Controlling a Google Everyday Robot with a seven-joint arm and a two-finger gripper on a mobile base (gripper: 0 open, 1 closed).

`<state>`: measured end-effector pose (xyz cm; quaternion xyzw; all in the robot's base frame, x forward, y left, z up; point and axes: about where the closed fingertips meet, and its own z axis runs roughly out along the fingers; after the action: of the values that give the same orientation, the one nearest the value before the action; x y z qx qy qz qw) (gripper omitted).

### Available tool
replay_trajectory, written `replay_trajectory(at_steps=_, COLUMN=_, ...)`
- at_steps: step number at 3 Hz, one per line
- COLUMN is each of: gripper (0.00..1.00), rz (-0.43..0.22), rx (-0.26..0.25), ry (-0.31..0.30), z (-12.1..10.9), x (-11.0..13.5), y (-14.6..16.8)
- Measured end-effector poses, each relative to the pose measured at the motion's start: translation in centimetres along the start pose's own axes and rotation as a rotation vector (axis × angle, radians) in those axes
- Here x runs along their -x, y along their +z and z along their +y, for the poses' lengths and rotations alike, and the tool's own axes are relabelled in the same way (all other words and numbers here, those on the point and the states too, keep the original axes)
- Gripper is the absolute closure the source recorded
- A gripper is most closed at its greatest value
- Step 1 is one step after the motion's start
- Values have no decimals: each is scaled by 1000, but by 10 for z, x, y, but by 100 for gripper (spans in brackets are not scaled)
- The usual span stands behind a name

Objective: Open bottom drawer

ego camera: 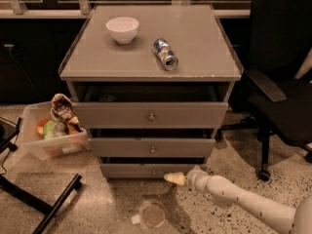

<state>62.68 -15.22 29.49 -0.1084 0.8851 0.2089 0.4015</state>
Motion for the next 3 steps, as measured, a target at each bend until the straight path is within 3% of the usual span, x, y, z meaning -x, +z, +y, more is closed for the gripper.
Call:
replay_trajectory(at_steps=1, gripper=0, rz=-11, rx=-10, ry=6, z=0, x=0, y=0)
replay_trajectory(at_steps=2, gripper=0, rz=-8, rx=-44, ry=0, z=-14, x=-6, y=25)
replay_trajectory(at_steps=3, gripper=18, rz=-8, rx=-85, ry=-15, z=-32, x=-10, y=58)
